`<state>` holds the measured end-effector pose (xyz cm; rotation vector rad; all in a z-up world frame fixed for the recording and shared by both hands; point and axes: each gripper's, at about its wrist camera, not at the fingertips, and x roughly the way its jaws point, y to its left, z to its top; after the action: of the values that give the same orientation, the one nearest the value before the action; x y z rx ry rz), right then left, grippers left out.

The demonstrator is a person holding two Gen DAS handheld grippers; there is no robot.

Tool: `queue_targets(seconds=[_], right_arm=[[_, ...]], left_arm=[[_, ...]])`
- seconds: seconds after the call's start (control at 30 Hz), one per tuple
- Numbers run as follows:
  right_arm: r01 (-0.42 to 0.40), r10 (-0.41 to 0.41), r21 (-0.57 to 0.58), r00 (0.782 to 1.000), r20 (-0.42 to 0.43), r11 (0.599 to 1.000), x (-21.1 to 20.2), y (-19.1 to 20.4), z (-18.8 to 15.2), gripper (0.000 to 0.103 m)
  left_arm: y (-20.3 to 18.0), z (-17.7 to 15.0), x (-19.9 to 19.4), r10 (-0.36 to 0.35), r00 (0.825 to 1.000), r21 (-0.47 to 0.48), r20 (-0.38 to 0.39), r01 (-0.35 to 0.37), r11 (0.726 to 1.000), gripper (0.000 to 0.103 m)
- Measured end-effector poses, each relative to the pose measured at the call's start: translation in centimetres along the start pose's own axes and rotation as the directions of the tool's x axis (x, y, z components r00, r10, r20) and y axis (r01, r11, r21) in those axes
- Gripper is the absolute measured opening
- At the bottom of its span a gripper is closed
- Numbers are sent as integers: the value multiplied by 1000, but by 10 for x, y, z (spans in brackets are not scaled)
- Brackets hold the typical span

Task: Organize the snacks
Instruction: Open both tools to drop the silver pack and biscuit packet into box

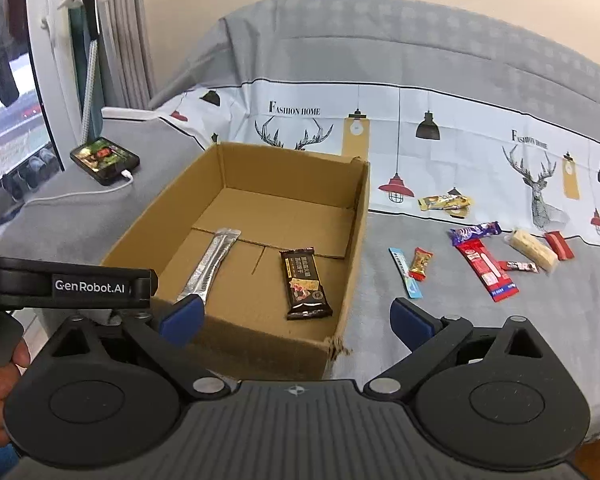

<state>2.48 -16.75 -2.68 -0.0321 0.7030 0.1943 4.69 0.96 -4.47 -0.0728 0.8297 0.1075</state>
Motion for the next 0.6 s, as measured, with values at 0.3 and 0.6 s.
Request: queue_targets(seconds=[0.3,0.6], right_arm=[[-13,12,21,999,45,1000,-30,-7,-12,100],[-22,21,5,997,68,1000,-43,-5,-15,102]], left_arm=[[-14,-10,-29,16,999,22,48,-18,1000,103],[-17,-14,-41,28,998,36,65,-30,999,103]])
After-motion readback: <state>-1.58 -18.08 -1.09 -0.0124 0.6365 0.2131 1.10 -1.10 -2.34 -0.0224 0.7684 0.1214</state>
